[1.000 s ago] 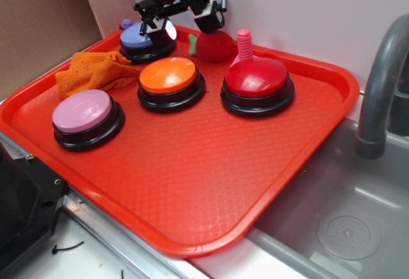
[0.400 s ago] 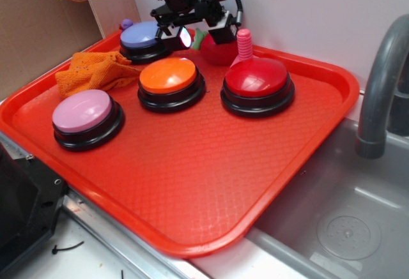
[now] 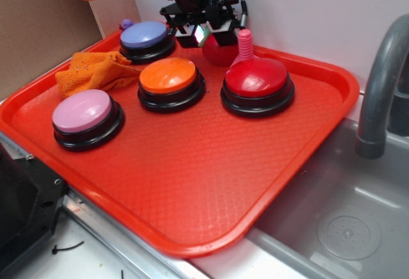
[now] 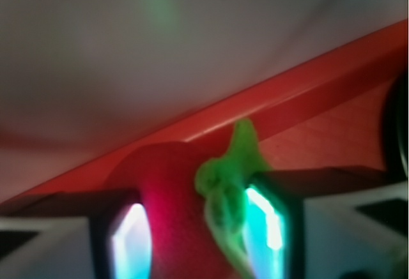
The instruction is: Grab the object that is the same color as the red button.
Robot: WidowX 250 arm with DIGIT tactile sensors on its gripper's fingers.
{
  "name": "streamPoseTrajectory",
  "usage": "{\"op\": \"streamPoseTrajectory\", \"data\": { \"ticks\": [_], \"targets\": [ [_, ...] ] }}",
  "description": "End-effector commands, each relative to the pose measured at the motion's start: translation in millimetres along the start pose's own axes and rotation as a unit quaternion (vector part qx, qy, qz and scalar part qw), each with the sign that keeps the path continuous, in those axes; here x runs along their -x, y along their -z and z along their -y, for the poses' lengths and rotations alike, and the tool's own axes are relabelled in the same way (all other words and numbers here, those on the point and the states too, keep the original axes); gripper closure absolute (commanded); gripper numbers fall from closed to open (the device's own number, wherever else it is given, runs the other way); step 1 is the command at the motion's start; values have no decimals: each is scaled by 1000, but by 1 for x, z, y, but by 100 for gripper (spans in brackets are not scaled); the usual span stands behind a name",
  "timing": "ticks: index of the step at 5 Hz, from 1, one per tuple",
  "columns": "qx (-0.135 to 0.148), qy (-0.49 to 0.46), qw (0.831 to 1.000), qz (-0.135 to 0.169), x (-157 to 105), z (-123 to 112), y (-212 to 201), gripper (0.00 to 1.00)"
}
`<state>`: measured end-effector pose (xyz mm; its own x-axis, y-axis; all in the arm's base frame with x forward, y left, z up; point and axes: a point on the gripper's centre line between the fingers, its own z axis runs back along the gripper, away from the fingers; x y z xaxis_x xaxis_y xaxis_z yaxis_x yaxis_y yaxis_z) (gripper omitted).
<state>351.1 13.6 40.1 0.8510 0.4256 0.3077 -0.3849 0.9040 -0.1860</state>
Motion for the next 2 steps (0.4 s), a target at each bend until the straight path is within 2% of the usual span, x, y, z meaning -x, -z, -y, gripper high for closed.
{"op": "streamPoseTrajectory", "data": {
  "ticks": [1, 2],
  "targets": [
    [5, 10, 1000, 13, -9, 7, -5, 100],
    [-4, 2, 1000, 14, -8, 5, -14, 100]
  ]
}}
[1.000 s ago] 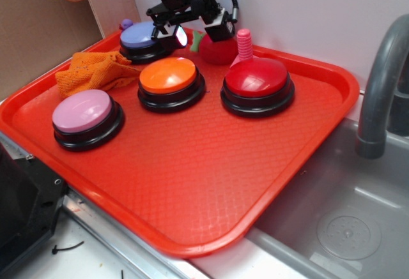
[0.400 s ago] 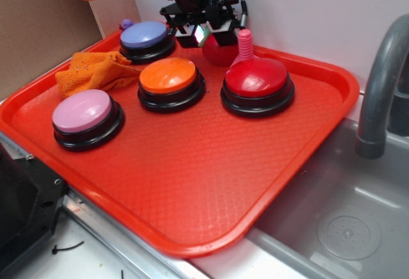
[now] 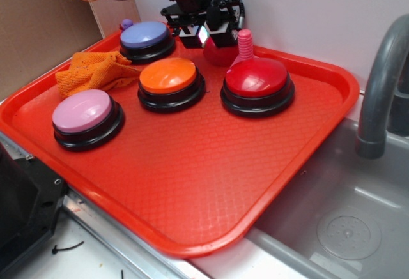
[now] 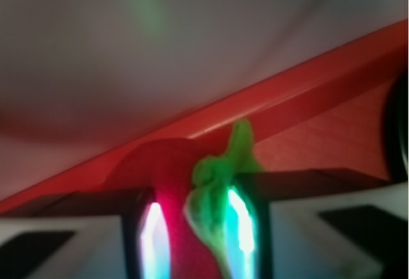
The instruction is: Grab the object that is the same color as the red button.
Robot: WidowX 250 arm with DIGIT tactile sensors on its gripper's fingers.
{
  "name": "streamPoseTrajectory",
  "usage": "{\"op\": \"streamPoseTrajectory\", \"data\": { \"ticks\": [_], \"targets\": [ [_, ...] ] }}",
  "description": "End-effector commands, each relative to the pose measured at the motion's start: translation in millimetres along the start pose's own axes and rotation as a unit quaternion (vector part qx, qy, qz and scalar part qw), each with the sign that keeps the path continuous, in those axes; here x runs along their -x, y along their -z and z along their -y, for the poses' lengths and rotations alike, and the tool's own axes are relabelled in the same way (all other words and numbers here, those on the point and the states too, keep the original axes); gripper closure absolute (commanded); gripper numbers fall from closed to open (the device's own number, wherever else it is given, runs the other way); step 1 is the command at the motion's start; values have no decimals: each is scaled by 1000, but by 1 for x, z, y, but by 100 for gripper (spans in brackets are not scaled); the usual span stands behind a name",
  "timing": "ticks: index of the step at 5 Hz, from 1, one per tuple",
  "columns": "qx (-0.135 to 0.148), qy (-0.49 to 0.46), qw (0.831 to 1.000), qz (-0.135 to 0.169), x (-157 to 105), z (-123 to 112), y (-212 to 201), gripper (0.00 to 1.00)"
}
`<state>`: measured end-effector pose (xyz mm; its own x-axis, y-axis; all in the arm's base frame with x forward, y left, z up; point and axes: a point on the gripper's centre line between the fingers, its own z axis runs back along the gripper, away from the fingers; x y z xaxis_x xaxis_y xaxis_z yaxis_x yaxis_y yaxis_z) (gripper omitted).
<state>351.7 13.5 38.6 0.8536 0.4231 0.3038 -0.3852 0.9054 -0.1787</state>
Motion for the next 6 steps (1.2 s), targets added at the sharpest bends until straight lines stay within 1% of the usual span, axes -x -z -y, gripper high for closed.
{"op": "streamPoseTrajectory", "data": {
  "ticks": [1, 2, 3, 4, 5, 6],
  "targets": [
    [-16, -4, 999, 32, -6, 4, -40, 100],
    [-44, -29, 998, 42, -3, 5, -64, 100],
    [-84, -75, 993, 43, 13, 16, -104, 100],
    [-81, -69, 994, 37, 38, 32, -147, 100],
    [-70, -47, 996, 15, 56, 37, -167, 100],
    [-38, -7, 997, -66, 77, 39, -184, 100]
  ]
}}
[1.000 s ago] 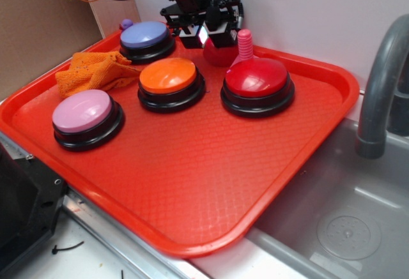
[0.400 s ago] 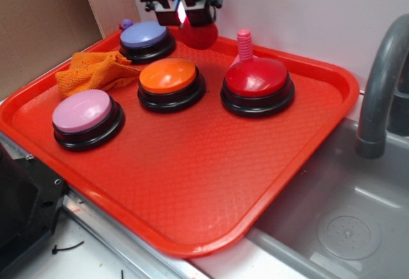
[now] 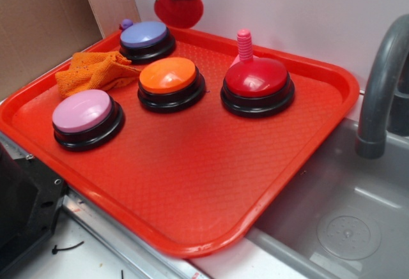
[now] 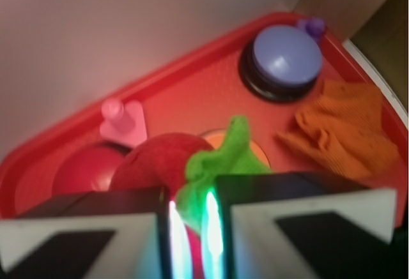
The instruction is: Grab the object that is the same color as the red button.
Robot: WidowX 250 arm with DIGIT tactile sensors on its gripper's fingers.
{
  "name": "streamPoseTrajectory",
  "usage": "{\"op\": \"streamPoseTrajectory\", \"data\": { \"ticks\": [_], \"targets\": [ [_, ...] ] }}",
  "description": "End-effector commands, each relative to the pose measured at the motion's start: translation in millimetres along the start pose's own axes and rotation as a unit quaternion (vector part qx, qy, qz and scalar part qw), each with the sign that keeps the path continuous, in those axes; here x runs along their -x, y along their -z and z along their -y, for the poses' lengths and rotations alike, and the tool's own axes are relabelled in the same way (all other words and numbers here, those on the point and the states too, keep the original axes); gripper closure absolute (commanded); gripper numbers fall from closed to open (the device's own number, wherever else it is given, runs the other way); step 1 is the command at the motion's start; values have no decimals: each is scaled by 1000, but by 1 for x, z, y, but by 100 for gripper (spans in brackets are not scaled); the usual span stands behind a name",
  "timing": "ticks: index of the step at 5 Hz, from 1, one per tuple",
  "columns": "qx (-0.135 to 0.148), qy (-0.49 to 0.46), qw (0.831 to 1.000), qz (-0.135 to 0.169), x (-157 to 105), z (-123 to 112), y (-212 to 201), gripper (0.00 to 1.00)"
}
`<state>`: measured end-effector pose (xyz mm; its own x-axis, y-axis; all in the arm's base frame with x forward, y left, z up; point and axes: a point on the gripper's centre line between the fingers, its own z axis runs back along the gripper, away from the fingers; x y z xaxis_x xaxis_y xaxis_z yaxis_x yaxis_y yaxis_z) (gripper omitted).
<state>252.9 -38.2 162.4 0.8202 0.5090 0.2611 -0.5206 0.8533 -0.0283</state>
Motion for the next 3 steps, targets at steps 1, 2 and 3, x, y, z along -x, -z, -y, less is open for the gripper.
{"op": "streamPoseTrajectory", "data": {
  "ticks": [1, 2, 3],
  "targets": [
    [46, 41, 997, -45, 24, -2, -44, 100],
    [51, 61, 996, -50, 40, 1, -45, 100],
    [53, 62, 995, -63, 39, 0, -40, 100]
  ]
}}
